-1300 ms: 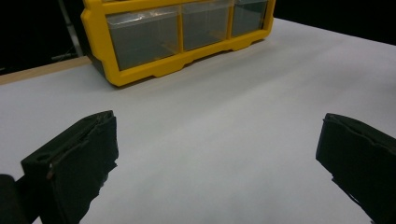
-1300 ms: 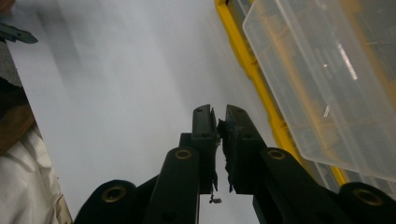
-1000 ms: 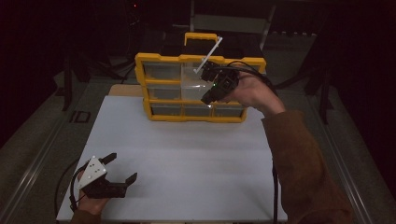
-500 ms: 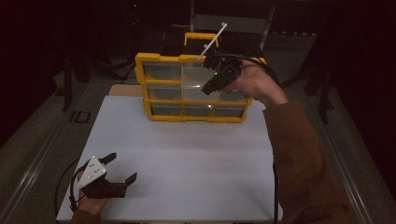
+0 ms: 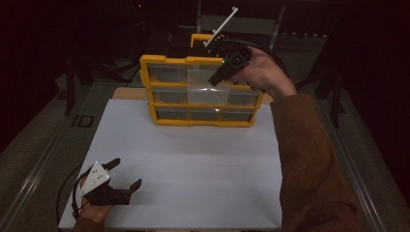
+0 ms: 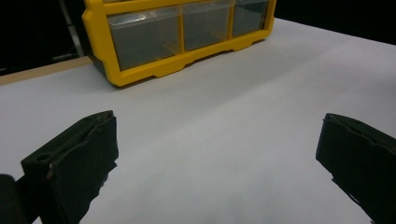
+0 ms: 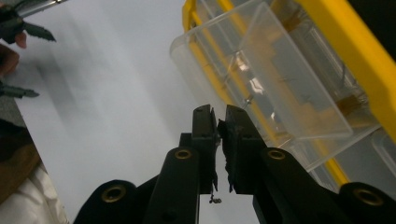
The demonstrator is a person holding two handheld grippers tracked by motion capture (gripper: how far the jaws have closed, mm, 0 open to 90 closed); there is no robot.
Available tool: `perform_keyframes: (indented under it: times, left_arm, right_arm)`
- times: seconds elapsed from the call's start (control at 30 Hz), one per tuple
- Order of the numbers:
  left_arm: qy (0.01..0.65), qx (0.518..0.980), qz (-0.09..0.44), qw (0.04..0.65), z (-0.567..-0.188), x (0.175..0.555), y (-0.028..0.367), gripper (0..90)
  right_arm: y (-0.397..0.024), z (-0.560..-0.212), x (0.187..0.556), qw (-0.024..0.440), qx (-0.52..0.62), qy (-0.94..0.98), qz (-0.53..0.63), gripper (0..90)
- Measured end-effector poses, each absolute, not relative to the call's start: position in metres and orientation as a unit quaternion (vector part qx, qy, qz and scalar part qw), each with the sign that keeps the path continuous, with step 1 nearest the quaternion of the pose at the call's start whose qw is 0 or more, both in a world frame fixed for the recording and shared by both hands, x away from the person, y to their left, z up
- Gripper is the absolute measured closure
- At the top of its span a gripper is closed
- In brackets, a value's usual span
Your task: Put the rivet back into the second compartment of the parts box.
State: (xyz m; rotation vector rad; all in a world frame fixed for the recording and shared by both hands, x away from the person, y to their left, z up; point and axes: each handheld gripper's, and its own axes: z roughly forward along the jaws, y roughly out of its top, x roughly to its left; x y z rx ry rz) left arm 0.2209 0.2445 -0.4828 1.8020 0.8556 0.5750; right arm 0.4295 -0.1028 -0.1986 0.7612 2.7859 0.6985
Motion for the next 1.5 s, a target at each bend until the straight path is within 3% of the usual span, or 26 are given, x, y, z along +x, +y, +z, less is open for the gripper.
perform_keyframes:
  times: [1.03,1.07,1.17,1.2,1.23,1.37,1.5]
  left_arm:
    - [0.357,0.747,0.239,0.507,-0.483,0.221,0.244,0.0]
    - [0.357,0.748,0.239,0.507,-0.483,0.221,0.244,0.0]
    - [0.357,0.747,0.239,0.507,-0.483,0.221,0.245,0.0]
    - [0.357,0.747,0.239,0.507,-0.483,0.221,0.245,0.0]
    - [0.358,0.747,0.238,0.507,-0.483,0.221,0.245,0.0]
    - [0.357,0.748,0.239,0.507,-0.483,0.221,0.244,0.0]
    - [0.358,0.747,0.238,0.507,-0.483,0.221,0.244,0.0]
  right_arm:
    - [-0.09,-0.205,0.455,0.089,0.316,0.91,0.253,82.1]
    - [-0.09,-0.205,0.455,0.089,0.317,0.908,0.258,73.4]
    - [-0.09,-0.204,0.454,0.079,0.316,0.902,0.284,34.6]
    - [-0.09,-0.204,0.454,0.079,0.316,0.902,0.284,34.6]
    - [-0.089,-0.204,0.453,0.082,0.319,0.9,0.286,23.2]
    - [-0.088,-0.205,0.451,0.089,0.316,0.902,0.279,14.3]
    - [-0.088,-0.207,0.449,0.088,0.308,0.907,0.272,13.8]
